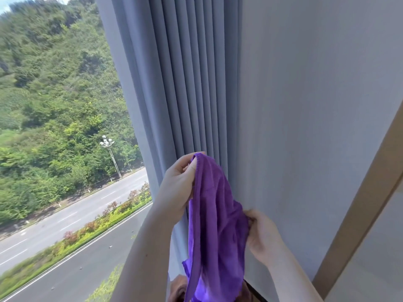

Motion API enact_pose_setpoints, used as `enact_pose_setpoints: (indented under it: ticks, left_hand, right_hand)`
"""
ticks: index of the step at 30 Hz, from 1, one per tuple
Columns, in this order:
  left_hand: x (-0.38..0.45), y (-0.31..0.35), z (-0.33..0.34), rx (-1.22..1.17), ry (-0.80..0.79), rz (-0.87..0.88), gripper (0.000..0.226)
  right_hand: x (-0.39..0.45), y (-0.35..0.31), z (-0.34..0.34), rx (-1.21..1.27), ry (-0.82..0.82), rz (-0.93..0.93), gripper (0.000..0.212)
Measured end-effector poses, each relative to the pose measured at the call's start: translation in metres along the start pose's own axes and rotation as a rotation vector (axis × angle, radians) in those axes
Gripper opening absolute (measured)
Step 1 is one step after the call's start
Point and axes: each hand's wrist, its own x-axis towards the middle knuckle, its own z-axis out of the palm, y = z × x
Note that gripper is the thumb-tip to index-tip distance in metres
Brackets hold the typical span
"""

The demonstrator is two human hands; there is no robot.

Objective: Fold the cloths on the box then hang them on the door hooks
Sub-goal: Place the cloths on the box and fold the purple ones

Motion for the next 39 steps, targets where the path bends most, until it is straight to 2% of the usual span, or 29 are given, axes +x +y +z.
enact_pose_setpoints:
  ticks: [2, 4, 8, 10, 13, 18, 22, 25, 28, 30, 35, 39]
  left_hand:
    - [0.002, -0.007, -0.010, -0.011, 0.008, -0.042, 0.020]
    - [0.004, -0.013, -0.021, -0.006, 0.019, -0.086, 0.022]
    - [0.009, -0.026, -0.034, 0.084, 0.045, -0.160, 0.030]
    - [0.014, -0.031, -0.039, 0.101, 0.096, -0.167, 0.022]
    - [0.020, -0.033, -0.043, 0.068, 0.136, -0.180, 0.023]
    - [0.032, -0.030, -0.059, 0.059, 0.174, -0.175, 0.032]
    - [0.043, -0.030, -0.075, -0.011, 0.194, -0.182, 0.022]
    - [0.050, -0.028, -0.082, -0.105, 0.187, -0.179, 0.022]
    - [0.056, -0.031, -0.086, -0.170, 0.258, -0.184, 0.017]
    - [0.057, -0.036, -0.089, -0.122, 0.305, -0.166, 0.017]
    - [0.053, -0.043, -0.102, 0.087, 0.336, -0.085, 0.012]
    - [0.049, -0.042, -0.106, 0.053, 0.310, -0.086, 0.015]
  right_hand:
    - [0.000, -0.011, -0.001, 0.157, -0.053, -0.070, 0.036]
    - [-0.001, -0.019, -0.001, 0.204, -0.094, -0.136, 0.033]
    - [-0.007, -0.031, 0.008, 0.140, -0.159, -0.191, 0.019]
    - [-0.012, -0.039, 0.013, 0.091, -0.186, -0.171, 0.026]
    - [-0.016, -0.052, 0.013, 0.029, -0.167, -0.197, 0.030]
    - [-0.014, -0.077, -0.002, 0.094, -0.092, -0.335, 0.031]
    - [-0.016, -0.093, -0.012, 0.093, -0.118, -0.385, 0.032]
    - [-0.019, -0.102, -0.014, -0.062, -0.060, -0.475, 0.026]
    - [-0.020, -0.102, -0.016, -0.464, 0.036, -0.662, 0.048]
    - [-0.022, -0.100, -0.013, -0.605, 0.085, -0.743, 0.051]
    - [-0.025, -0.102, -0.008, -0.619, 0.153, -0.788, 0.042]
    - [-0.028, -0.103, -0.007, -0.516, 0.167, -0.777, 0.036]
